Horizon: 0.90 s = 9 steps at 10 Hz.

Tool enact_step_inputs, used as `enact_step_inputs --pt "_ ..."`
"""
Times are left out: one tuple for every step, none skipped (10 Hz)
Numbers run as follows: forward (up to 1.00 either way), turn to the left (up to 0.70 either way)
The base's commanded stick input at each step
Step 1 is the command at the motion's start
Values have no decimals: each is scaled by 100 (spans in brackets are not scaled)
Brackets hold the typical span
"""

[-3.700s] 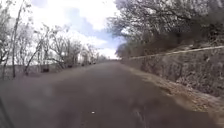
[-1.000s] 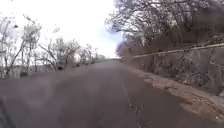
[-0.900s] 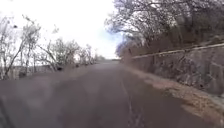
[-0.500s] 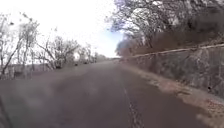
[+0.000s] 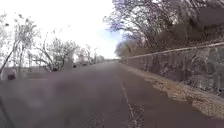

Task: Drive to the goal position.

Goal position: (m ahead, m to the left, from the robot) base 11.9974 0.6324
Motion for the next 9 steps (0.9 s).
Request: enact_step_inputs --pt "70 0" --pt "70 0" --pt "70 0" --pt "70 0" --pt "70 0" --pt "70 0" --pt "70 0" --pt "70 0" --pt "70 0"
